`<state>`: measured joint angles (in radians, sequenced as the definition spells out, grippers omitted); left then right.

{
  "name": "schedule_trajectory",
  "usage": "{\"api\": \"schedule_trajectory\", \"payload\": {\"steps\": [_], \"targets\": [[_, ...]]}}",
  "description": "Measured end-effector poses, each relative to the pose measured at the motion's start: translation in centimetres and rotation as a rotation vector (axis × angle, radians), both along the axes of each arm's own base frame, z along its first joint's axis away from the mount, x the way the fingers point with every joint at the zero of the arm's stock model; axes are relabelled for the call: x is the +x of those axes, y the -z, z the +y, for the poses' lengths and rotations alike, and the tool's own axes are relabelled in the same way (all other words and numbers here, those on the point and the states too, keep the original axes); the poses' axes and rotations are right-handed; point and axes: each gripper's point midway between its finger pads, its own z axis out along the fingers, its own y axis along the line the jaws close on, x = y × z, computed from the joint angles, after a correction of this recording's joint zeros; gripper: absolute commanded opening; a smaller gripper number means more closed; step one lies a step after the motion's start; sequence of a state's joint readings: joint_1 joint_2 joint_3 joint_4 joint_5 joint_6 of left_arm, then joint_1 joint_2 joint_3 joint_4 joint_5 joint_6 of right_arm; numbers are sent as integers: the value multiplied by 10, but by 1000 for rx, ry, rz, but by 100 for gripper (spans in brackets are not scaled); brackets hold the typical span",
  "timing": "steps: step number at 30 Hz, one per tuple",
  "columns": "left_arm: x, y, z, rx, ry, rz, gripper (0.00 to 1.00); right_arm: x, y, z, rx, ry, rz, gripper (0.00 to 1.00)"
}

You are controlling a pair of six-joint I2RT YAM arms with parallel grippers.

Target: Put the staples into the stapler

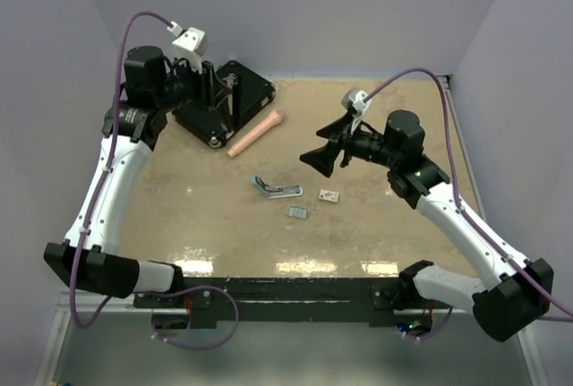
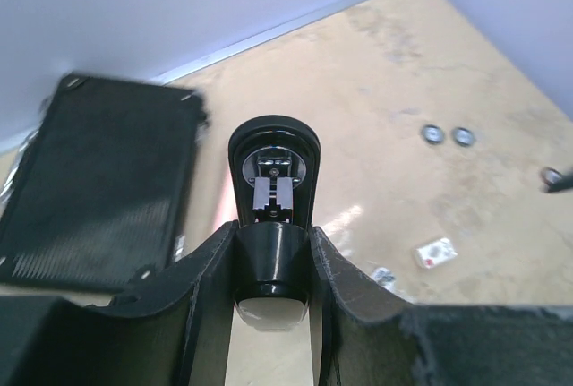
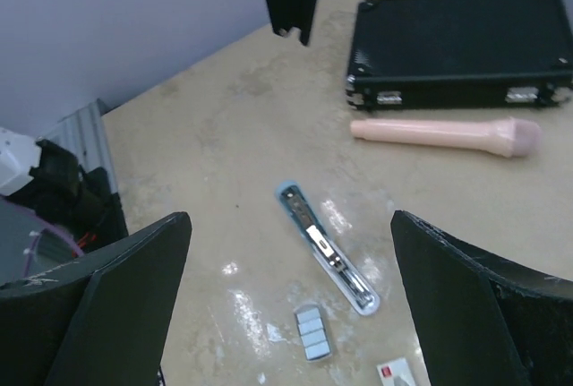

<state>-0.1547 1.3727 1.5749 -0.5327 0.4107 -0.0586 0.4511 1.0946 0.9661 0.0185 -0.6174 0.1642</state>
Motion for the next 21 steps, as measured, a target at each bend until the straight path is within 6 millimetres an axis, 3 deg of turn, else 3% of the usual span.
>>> {"api": "schedule_trajectory", "payload": {"steps": [4, 11, 18, 21], "targets": [[-42, -19, -44, -40, 228, -76, 0, -12, -13, 23, 12, -123, -26, 99], [-108, -31, -89, -87, 536, -147, 0, -20, -44, 43, 39, -267, -104, 99], [-142, -23, -118, -95, 714, -148, 0, -35, -62, 62, 57, -413, -152, 98], [-150, -20, -124, -96, 760, -147, 0, -39, -63, 67, 60, -458, -157, 89]]}}
